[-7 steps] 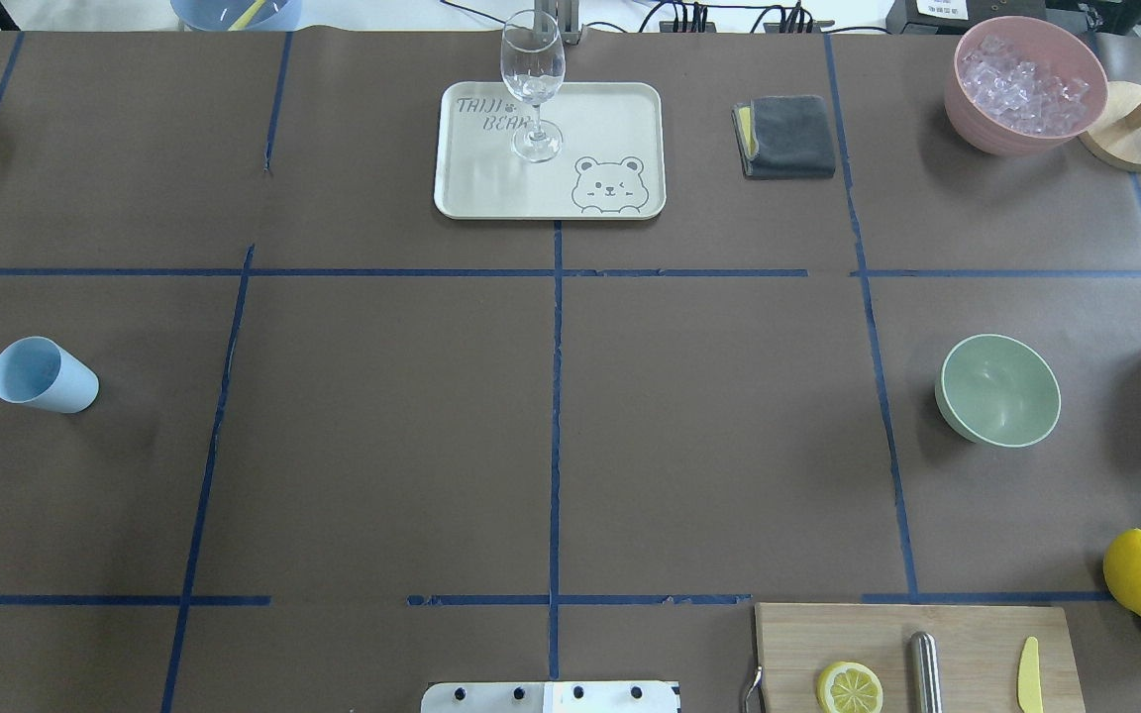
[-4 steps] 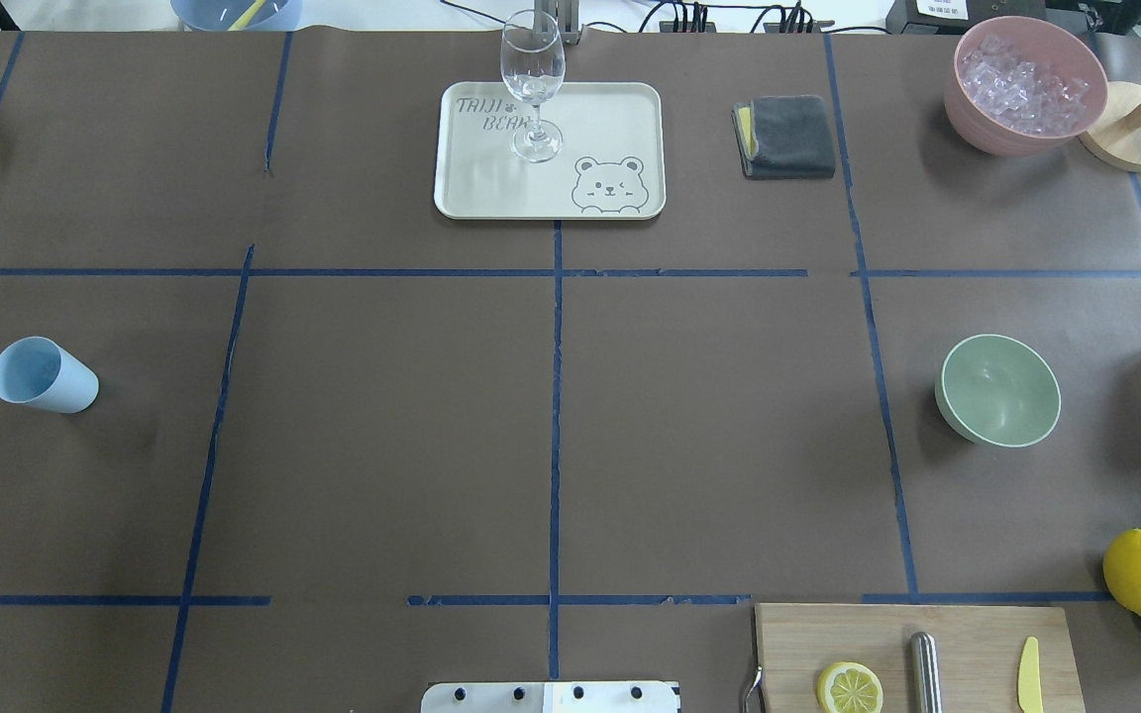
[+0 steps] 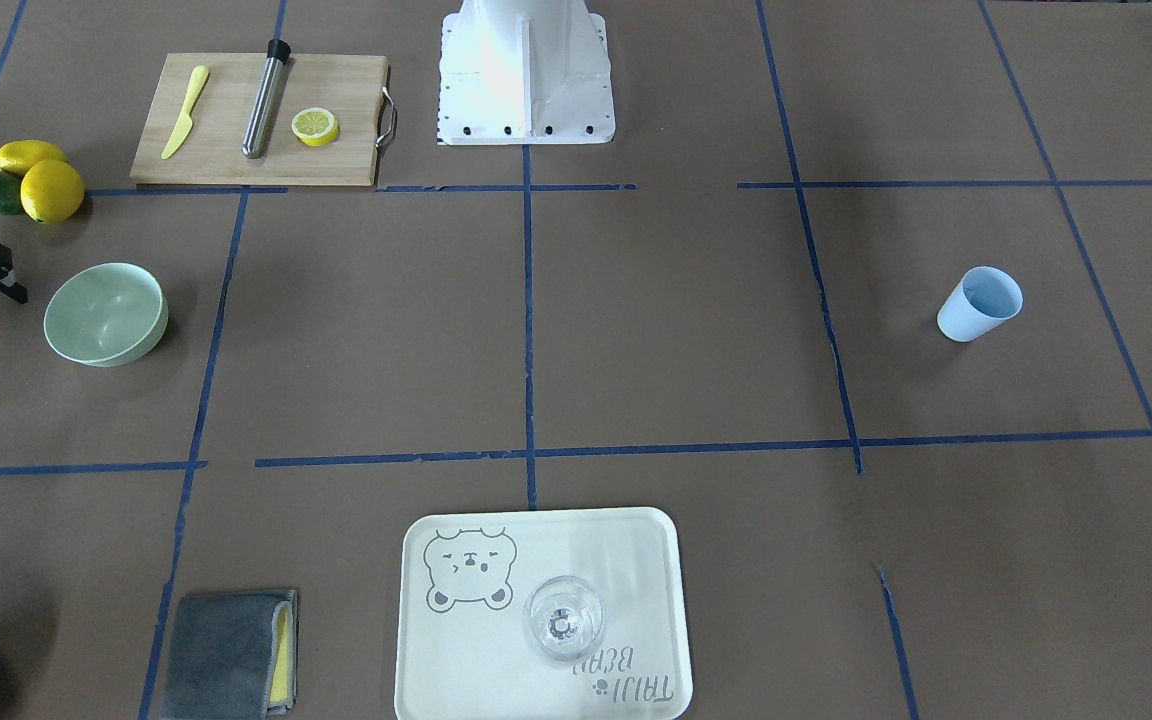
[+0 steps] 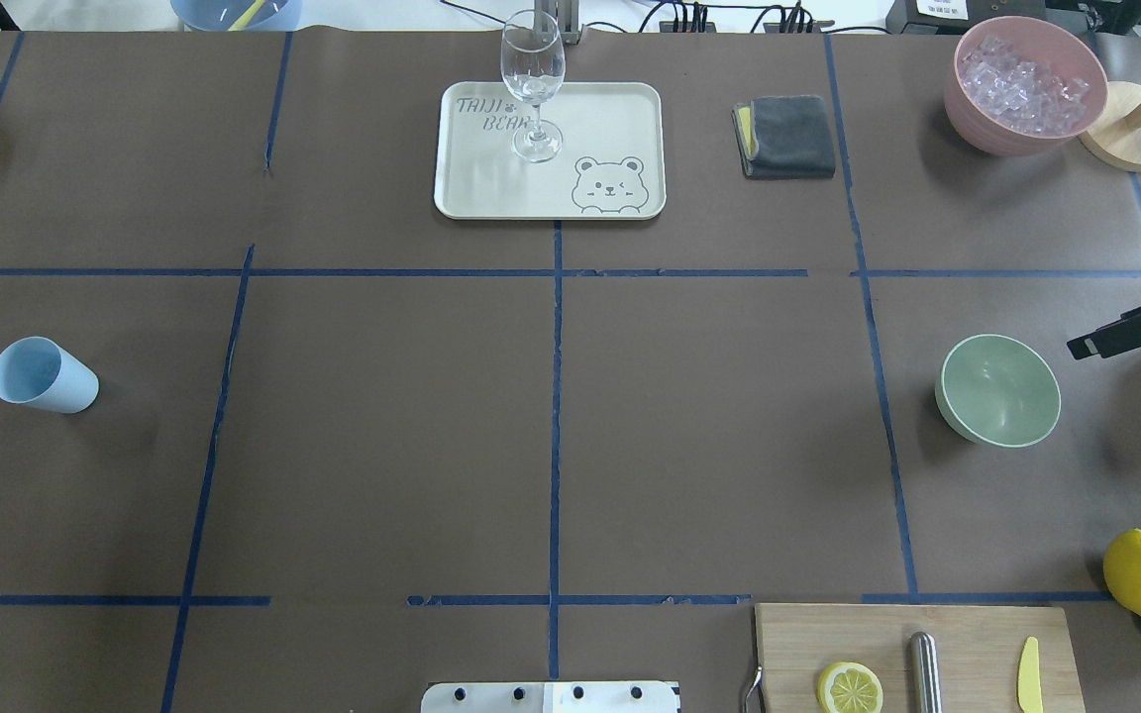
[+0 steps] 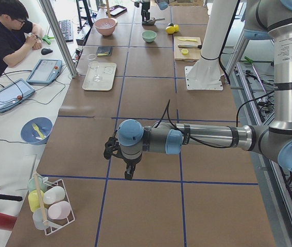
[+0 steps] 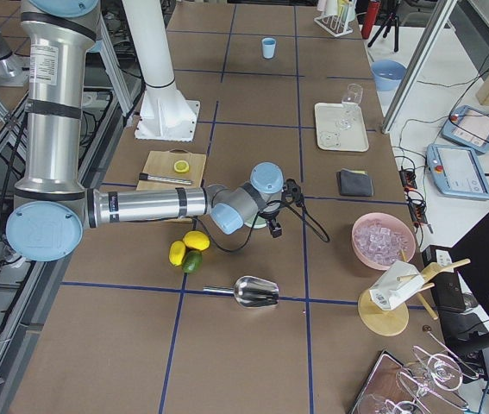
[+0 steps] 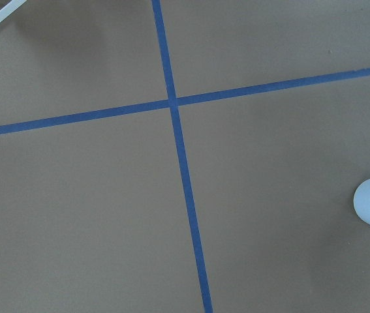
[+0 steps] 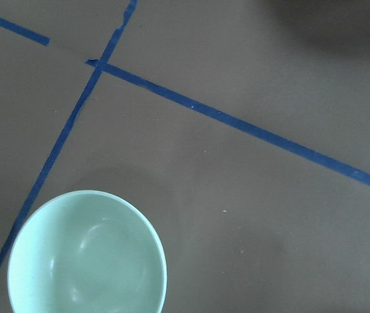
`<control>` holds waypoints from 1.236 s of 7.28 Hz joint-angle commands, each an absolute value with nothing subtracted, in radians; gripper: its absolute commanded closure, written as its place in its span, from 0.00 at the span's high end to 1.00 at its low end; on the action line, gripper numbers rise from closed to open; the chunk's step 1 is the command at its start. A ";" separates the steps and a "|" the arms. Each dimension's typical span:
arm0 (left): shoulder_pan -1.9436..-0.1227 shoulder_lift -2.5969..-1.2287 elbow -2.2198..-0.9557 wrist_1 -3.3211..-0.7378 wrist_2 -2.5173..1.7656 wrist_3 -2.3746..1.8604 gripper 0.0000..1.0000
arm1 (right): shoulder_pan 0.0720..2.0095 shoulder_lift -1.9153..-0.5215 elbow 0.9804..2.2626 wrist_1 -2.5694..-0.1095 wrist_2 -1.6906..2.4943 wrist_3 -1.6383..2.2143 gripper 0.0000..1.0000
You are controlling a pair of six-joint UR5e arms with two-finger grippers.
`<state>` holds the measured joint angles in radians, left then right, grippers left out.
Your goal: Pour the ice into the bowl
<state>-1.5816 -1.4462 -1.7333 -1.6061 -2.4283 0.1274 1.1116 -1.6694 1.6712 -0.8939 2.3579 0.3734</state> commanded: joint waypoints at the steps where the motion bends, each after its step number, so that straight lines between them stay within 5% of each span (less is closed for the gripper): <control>1: -1.582 -1.445 -1.733 -1.606 -2.428 0.127 1.00 | 0.973 -1.609 1.568 -0.731 2.219 0.577 0.98; 2: -1.582 -1.445 -1.733 -1.606 -2.428 0.127 1.00 | 0.941 -1.606 1.566 -0.730 2.159 0.592 0.57; 3: -1.582 -1.445 -1.733 -1.606 -2.428 0.127 1.00 | 0.942 -1.615 1.569 -0.732 2.163 0.585 0.05; 9: -1.582 -1.445 -1.733 -1.606 -2.428 0.129 1.00 | 0.937 -1.538 1.710 -0.747 2.210 0.795 0.00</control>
<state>-1.5815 -1.4450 -1.7329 -1.6061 -2.4283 0.1277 0.9412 -1.5931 1.6825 -0.7446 2.2034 0.6750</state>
